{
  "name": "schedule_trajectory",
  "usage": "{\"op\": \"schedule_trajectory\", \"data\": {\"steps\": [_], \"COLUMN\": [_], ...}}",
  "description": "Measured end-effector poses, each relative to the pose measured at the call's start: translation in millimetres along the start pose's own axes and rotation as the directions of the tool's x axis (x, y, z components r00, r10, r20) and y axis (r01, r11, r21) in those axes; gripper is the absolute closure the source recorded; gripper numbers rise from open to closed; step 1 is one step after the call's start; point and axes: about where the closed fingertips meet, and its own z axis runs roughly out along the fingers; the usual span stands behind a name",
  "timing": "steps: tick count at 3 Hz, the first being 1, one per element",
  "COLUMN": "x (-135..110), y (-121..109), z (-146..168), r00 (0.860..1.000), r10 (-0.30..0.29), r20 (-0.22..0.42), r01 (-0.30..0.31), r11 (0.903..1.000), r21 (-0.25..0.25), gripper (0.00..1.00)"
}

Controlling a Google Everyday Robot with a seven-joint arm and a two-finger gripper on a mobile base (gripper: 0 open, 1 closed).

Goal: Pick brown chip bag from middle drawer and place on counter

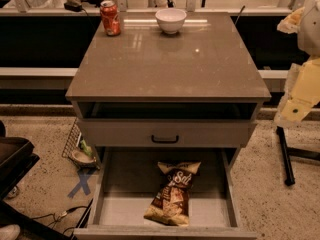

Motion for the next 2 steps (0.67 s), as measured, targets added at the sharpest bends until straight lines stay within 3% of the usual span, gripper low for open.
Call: {"op": "schedule_trajectory", "data": {"steps": [2], "x": [-0.7], "y": [-2.7], "z": [-4.2], "r00": [1.000], "r10": [0.016], "r20": [0.000], "r01": [-0.016], "r11": [0.9997], "r21": [0.018], "gripper": [0.00]}}
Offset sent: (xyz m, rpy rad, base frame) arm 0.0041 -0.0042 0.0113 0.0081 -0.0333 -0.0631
